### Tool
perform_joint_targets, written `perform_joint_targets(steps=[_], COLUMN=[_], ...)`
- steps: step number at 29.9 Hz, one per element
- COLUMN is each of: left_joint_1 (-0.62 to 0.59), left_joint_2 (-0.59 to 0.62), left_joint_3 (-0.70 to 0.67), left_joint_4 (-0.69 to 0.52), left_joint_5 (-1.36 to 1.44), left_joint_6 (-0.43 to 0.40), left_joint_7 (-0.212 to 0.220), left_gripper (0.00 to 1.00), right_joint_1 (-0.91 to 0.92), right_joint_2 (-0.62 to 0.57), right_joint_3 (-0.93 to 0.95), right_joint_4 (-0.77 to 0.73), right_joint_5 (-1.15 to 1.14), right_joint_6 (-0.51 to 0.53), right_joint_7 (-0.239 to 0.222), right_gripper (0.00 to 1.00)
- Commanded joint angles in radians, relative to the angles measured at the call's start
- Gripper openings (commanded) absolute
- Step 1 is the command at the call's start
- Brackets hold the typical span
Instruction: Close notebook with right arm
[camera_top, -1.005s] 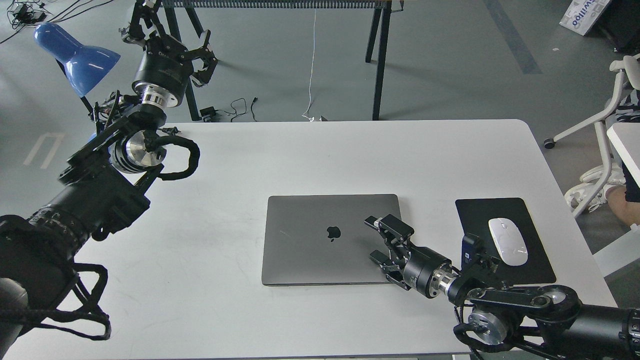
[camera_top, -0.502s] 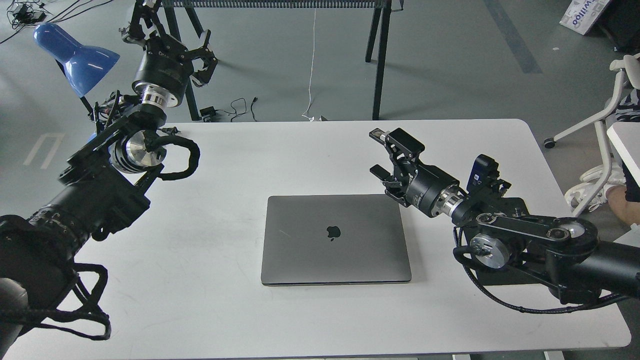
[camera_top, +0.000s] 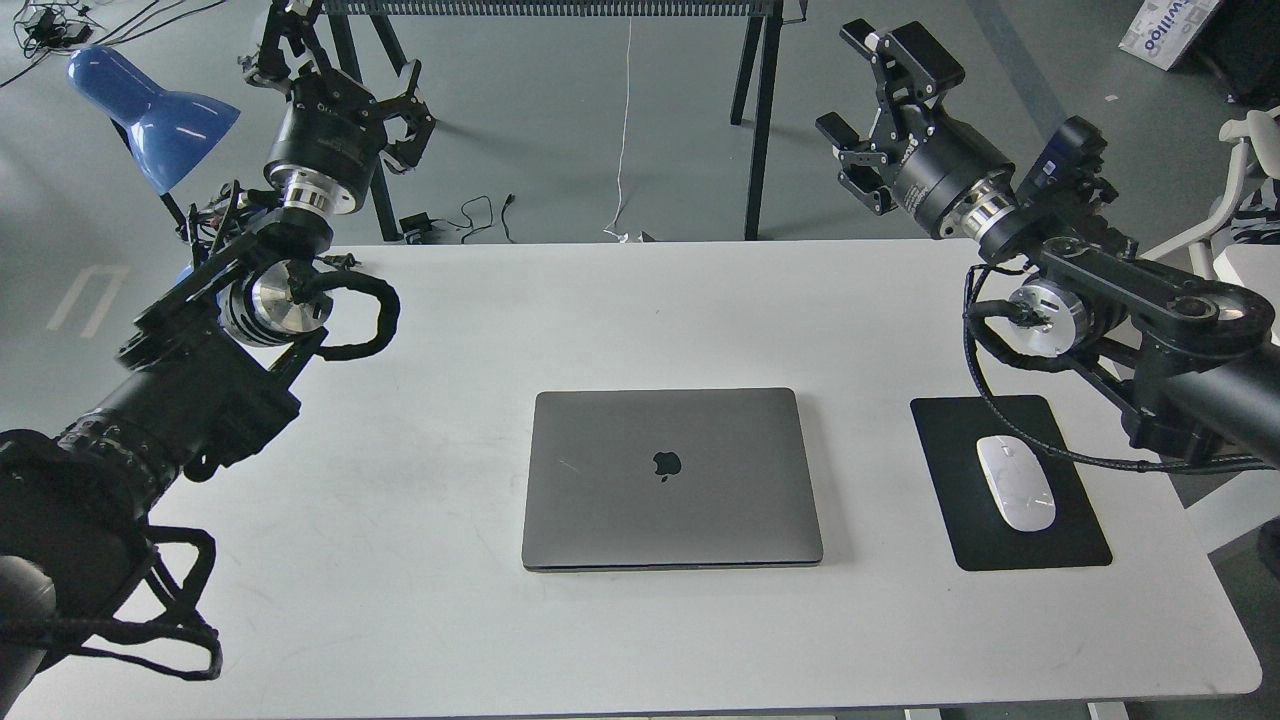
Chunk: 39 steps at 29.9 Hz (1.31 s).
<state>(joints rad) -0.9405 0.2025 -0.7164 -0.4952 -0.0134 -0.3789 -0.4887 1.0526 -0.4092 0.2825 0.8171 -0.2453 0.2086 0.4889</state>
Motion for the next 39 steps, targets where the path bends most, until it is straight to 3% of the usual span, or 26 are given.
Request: perform_joint_targets(steps=[1, 6, 10, 15, 25, 39], left_joint_1=[0.000, 0.000, 0.000, 0.000, 0.000, 0.000], left_joint_2=[0.000, 0.000, 0.000, 0.000, 0.000, 0.000], left_joint_3=[0.000, 0.000, 0.000, 0.000, 0.000, 0.000], left_joint_4=[0.001, 0.000, 0.000, 0.000, 0.000, 0.000], left_joint_5=[0.000, 0.000, 0.000, 0.000, 0.000, 0.000], left_joint_6=[-0.001, -0.001, -0.001, -0.001, -0.001, 0.000], left_joint_7=[0.000, 0.000, 0.000, 0.000, 0.000, 0.000], left_gripper=[1.00, 1.00, 1.00, 1.00, 1.00, 1.00], right_joint_1=[0.007, 0.009, -0.011, -0.069, -0.112, -0.129], right_joint_2=[0.003, 0.018, 0.055, 0.086, 0.130, 0.155], right_joint_3=[0.004, 0.010, 0.118, 0.225, 0.260, 0.294], right_joint_4=[-0.047, -0.058, -0.059, -0.058, -0.047, -0.050], right_joint_5=[0.000, 0.000, 0.003, 0.014, 0.058, 0.093], right_joint_6=[0.070, 0.081, 0.068, -0.011, -0.094, -0.107], right_joint_7=[0.000, 0.000, 0.000, 0.000, 0.000, 0.000], right_gripper=[0.99, 0.99, 0.99, 0.99, 0.99, 0.99])
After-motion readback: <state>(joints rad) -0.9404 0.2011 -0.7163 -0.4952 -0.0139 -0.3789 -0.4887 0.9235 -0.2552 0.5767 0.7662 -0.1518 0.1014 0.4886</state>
